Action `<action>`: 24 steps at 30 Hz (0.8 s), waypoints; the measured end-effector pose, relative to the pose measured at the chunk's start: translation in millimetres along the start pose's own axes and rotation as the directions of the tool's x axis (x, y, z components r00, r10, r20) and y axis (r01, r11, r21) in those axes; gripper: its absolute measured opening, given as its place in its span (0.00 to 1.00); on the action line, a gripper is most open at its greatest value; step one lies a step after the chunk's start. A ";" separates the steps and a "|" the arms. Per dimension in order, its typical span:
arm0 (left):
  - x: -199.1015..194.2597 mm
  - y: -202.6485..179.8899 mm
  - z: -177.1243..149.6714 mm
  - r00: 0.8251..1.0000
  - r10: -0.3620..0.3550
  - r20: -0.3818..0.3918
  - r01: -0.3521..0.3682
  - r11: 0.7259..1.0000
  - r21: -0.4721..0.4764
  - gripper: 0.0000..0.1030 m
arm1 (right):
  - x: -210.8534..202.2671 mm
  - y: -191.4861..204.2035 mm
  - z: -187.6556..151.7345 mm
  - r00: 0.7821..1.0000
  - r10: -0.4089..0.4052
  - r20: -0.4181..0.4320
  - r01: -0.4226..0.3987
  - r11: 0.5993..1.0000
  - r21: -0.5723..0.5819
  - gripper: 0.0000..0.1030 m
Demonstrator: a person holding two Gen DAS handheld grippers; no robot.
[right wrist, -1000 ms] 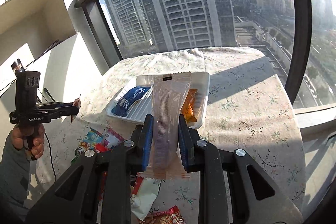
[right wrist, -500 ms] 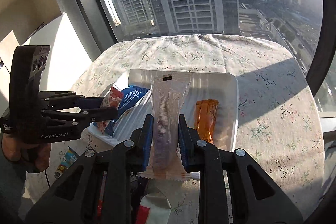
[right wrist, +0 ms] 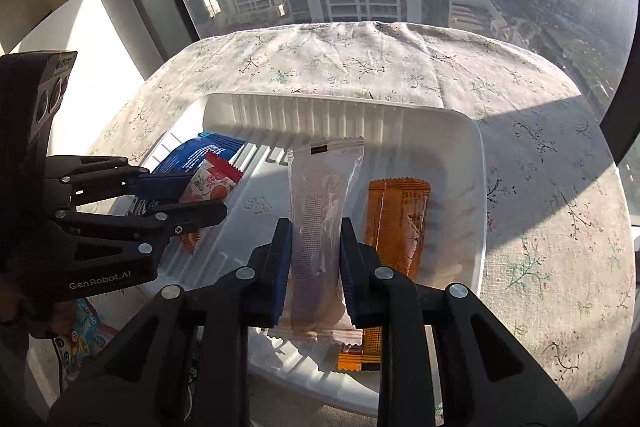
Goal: Organize snacks
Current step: 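Carry the candy packet and clear bar into the white tray and release both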
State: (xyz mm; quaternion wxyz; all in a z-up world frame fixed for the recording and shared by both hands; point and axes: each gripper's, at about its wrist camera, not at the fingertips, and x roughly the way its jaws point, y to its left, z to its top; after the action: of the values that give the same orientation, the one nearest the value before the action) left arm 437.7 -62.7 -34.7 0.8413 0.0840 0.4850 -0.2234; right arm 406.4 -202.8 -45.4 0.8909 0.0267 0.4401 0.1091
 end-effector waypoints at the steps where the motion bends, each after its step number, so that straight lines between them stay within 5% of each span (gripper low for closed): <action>1: 1.8 -1.3 -0.1 1.000 0.002 -0.003 -0.002 1.000 0.005 0.33 | 3.7 -0.7 -0.4 1.000 -0.007 -0.006 0.007 1.000 -0.003 0.21; 10: 12.2 -9.2 -3.1 0.999 0.039 -0.015 -0.038 0.998 0.046 0.36 | 22.6 -3.7 -7.3 0.999 -0.018 -0.029 0.017 1.000 -0.013 0.23; 21: -3.3 -9.7 -4.1 0.999 0.045 0.032 -0.046 0.998 0.044 0.57 | 14.1 0.2 -11.6 0.999 -0.031 -0.020 0.030 0.998 -0.058 0.29; 24: -17.9 -9.2 -6.3 0.997 0.048 0.065 -0.051 0.998 0.042 0.64 | 5.3 0.7 -10.6 0.999 -0.030 0.012 0.031 0.997 -0.066 0.49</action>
State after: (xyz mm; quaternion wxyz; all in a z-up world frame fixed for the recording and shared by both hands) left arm 420.9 -63.3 -21.9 0.8596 0.1071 0.4506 -0.2156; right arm 401.1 -201.4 -55.8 0.8951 -0.0090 0.4319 0.1100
